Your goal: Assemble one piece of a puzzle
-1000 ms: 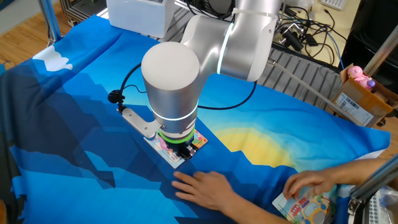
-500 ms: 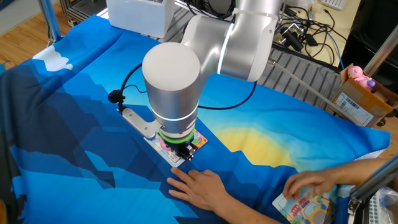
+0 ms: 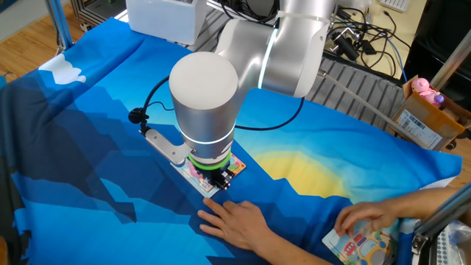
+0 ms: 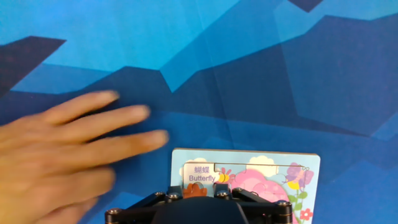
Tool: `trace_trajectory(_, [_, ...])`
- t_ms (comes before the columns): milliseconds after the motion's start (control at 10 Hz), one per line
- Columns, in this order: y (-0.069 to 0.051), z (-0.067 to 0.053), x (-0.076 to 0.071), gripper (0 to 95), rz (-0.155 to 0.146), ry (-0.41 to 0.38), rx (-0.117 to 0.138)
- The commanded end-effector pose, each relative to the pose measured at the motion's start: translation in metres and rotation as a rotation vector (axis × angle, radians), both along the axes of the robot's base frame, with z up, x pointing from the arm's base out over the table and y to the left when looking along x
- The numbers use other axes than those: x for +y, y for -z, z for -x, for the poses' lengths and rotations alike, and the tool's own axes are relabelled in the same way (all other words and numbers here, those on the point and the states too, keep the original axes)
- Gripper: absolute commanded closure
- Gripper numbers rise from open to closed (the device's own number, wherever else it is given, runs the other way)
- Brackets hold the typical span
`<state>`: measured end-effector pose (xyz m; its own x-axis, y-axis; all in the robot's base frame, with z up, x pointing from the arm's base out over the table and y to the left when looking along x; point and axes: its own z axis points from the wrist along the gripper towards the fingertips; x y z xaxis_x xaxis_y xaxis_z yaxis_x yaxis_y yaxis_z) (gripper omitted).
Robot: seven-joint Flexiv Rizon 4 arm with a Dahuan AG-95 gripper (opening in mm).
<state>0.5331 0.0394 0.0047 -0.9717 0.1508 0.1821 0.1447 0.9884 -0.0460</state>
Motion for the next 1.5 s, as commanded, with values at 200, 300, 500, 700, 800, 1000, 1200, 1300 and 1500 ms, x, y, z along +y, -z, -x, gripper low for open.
trace_trajectory(200, [0.001, -0.0011, 0.0, 57.0, 0.0, 0.0, -0.001])
trace_trajectory(300, [0.001, -0.0011, 0.0, 57.0, 0.0, 0.0, 0.0])
trace_trajectory(500, [0.0011, -0.0011, 0.0001, 57.0, -0.001, 0.0, 0.0])
trace_trajectory(700, [0.0012, -0.0011, 0.0001, 57.0, -0.003, 0.001, 0.0])
trace_trajectory(800, [0.0012, -0.0011, 0.0002, 57.0, -0.004, 0.002, 0.0])
trace_trajectory(1000, [0.001, -0.0009, 0.0009, 57.0, -0.008, 0.003, 0.0])
trace_trajectory(1200, [0.0, -0.0001, 0.003, 57.0, -0.009, 0.007, 0.0])
trace_trajectory(1300, [0.0003, 0.0001, 0.0045, 57.0, -0.01, 0.01, -0.001])
trace_trajectory(1500, [0.0004, 0.0005, 0.0065, 57.0, -0.009, 0.014, -0.002])
